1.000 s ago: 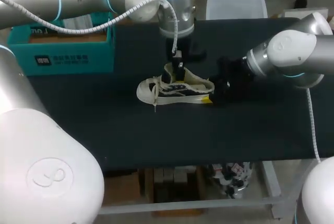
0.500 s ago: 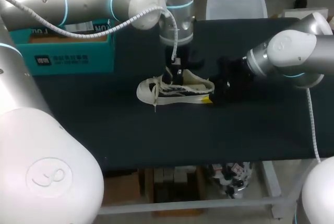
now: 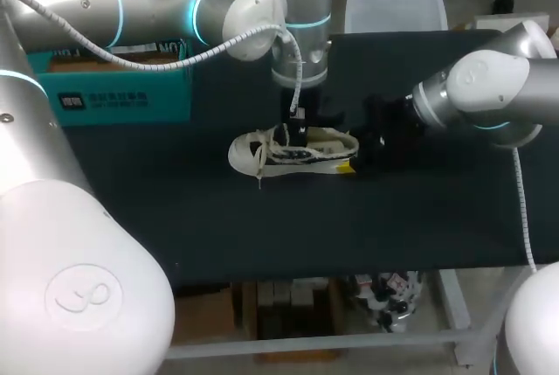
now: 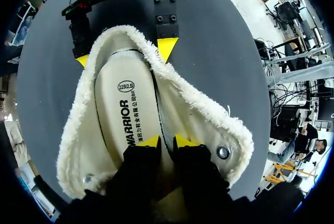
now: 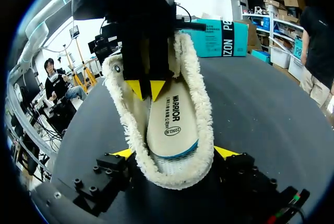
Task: Open the shoe tongue, take the insole out of the shoe, put the insole back into the shoe, and pack the shoe into the shoebox
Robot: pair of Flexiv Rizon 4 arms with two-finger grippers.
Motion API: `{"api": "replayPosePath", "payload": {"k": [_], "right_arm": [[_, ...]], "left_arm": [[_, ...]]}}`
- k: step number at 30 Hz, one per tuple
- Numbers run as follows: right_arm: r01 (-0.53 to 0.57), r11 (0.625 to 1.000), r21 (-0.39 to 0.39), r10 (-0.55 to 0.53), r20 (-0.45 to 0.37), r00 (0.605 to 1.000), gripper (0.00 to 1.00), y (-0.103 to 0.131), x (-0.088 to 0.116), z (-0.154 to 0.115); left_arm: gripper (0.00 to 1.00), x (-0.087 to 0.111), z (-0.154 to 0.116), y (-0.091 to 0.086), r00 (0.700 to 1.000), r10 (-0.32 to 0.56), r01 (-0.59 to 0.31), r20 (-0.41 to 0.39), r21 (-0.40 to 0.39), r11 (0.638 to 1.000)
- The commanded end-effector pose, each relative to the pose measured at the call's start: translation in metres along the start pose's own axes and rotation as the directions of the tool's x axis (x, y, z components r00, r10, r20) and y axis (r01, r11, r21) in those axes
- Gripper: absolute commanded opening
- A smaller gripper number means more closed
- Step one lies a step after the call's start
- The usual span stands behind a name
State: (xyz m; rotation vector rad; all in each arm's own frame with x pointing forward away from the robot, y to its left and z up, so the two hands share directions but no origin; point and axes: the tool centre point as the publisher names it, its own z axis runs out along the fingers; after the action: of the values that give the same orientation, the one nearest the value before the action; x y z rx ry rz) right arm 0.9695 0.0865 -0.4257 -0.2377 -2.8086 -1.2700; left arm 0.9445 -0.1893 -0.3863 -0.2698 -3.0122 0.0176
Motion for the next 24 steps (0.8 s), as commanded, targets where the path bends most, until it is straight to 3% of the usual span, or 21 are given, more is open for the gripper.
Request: {"api": "replayPosePath", "payload": {"k": [1,6,12,18,24], "right_arm": [[-0.001,1.000,-0.002,0.001,0.002,1.000,0.00,-0.004,-0.001,0.001],[-0.001,1.000,-0.002,0.001,0.002,1.000,0.00,-0.004,-0.001,0.001],[-0.001,1.000,-0.002,0.001,0.002,1.000,0.00,-0.004,-0.001,0.001],[-0.001,1.000,-0.002,0.001,0.002,1.000,0.00,-0.004,-0.001,0.001],[-0.001,1.000,-0.002,0.001,0.002,1.000,0.00,-0.004,-0.001,0.001]], "left_arm": [[0.32,0.003,0.010,-0.001,1.000,-0.005,0.005,0.003,-0.010,1.000],[0.32,0.004,0.018,0.001,0.999,-0.029,0.029,0.027,-0.015,0.999],[0.25,-0.001,0.029,0.005,0.997,-0.059,0.059,0.048,-0.004,0.998],[0.26,-0.008,0.039,0.010,0.996,-0.068,0.067,0.059,0.022,0.998],[0.28,-0.010,0.046,0.011,0.991,-0.036,0.034,0.131,0.020,0.999]]}}
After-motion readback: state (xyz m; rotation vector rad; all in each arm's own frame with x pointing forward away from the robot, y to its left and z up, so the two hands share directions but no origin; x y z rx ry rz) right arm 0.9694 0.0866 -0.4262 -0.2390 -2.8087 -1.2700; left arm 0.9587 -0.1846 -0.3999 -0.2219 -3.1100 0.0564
